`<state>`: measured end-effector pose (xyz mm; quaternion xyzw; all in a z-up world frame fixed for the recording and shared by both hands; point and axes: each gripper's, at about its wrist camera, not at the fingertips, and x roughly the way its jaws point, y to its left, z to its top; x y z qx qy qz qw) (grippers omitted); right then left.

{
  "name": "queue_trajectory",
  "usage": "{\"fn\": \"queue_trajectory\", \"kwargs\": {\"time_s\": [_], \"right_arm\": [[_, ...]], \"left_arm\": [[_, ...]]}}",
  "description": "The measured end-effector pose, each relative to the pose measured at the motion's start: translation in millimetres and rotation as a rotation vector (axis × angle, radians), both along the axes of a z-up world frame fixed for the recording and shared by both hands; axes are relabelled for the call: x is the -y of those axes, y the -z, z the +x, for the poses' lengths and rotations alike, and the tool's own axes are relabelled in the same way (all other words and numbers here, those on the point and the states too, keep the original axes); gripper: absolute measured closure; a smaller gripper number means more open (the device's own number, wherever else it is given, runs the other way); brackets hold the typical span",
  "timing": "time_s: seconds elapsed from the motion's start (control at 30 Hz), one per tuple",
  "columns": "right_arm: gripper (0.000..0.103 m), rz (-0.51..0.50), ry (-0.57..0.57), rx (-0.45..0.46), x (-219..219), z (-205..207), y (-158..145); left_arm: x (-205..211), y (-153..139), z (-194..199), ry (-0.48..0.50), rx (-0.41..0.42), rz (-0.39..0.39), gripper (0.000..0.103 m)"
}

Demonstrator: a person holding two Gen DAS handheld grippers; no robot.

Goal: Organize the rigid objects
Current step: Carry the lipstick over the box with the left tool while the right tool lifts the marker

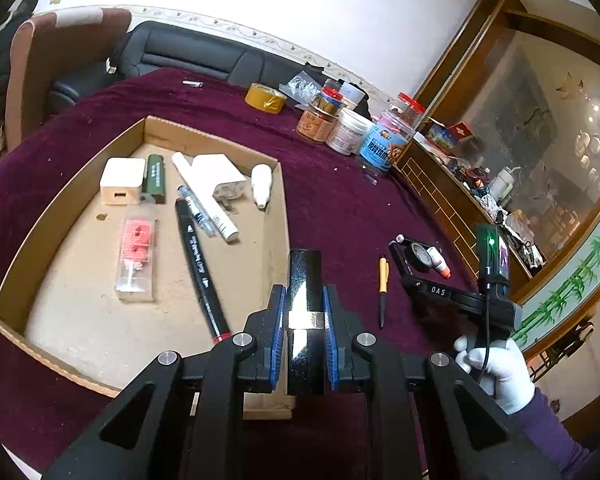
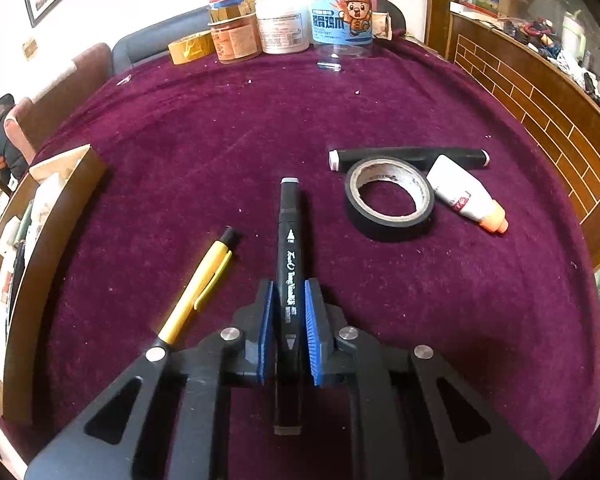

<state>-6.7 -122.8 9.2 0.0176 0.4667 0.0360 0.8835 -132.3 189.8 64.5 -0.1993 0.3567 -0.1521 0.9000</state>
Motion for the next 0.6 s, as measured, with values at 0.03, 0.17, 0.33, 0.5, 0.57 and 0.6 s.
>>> {"fn": "queue_trajectory", "kwargs": {"time_s": [0.03,0.17,0.33,0.5,0.57,0.6], "right_arm": [[0.09,-0.022,-0.007,0.004,-4.2,2.7,0.7],[0.091,-0.031,-0.025,0.02,-9.1,4.8,1.7],[0.091,0.17,-0.021,0.011,11.9,-3.1,-4.4],[0.091,0.297,-0.046,0.029,12.5,-13.6,-27.5],[0.091,0.324,-0.076,0.041,4.4,-18.1,-38.1],[0.091,0.344,-0.098,0.044,-1.5,-19.1,-43.1]], "left_arm": [[-1.3,1.1,-0.2,-0.002,-0.003,-0.004,0.088],[-12.3,0.7,-5.4,-0.025,-0.004,-0.011,0.088],[-36.6,-8.0,-12.6,-0.095,0.013,0.022,0.088],[-58.5,-9.1,-8.7,-0.18,0.003,0.093,0.088],[-68.1,-4.2,-4.6,-0.202,-0.024,0.104,0.088],[-71.9,-1.7,-2.5,-0.21,-0.036,0.11,0.088]]}}
